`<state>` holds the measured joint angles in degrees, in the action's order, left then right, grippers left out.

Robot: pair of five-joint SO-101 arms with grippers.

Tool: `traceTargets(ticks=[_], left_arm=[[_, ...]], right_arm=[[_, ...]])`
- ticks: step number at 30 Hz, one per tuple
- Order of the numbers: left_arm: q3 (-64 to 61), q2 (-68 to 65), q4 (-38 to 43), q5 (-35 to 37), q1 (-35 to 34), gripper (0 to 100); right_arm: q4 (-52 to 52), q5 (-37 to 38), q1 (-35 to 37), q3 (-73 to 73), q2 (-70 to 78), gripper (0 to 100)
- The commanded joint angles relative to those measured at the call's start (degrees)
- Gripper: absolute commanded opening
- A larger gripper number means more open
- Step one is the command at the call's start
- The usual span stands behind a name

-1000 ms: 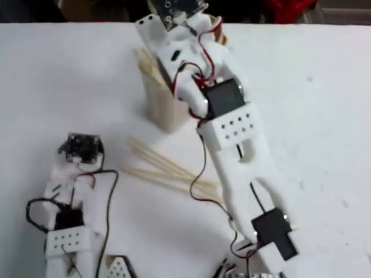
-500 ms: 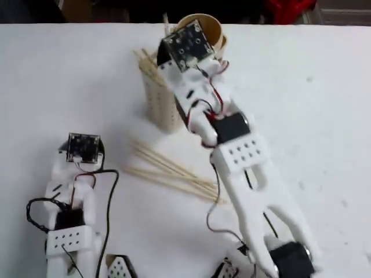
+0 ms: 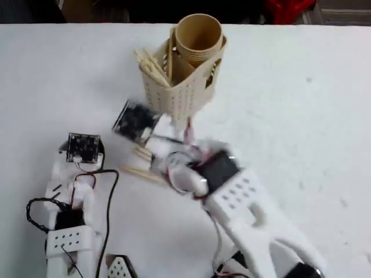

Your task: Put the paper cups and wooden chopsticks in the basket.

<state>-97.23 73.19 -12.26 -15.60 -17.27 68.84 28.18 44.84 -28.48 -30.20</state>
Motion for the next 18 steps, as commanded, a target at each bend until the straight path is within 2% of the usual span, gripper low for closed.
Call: traceTargets(ticks=[1,5,13,18], left_arm=[[0.0,0.9,-0.3,0.4,0.6,19],[0.0,0.9,-0.3,0.4,0.6,19],[0.0,0.9,-0.3,0.4,0.6,19],[0.0,0.9,-0.3,0.4,0.5,19]], right_arm=[[-5.9,1.5,0.7,-7.4,6.7,9.6],[-11.6,3.6,0.0,-9.8,17.3,16.9],[-18.4,4.7,-0.6,-9.6,29.2,16.8],[-18.5,4.7,-1.7,-9.6,29.5,5.2]])
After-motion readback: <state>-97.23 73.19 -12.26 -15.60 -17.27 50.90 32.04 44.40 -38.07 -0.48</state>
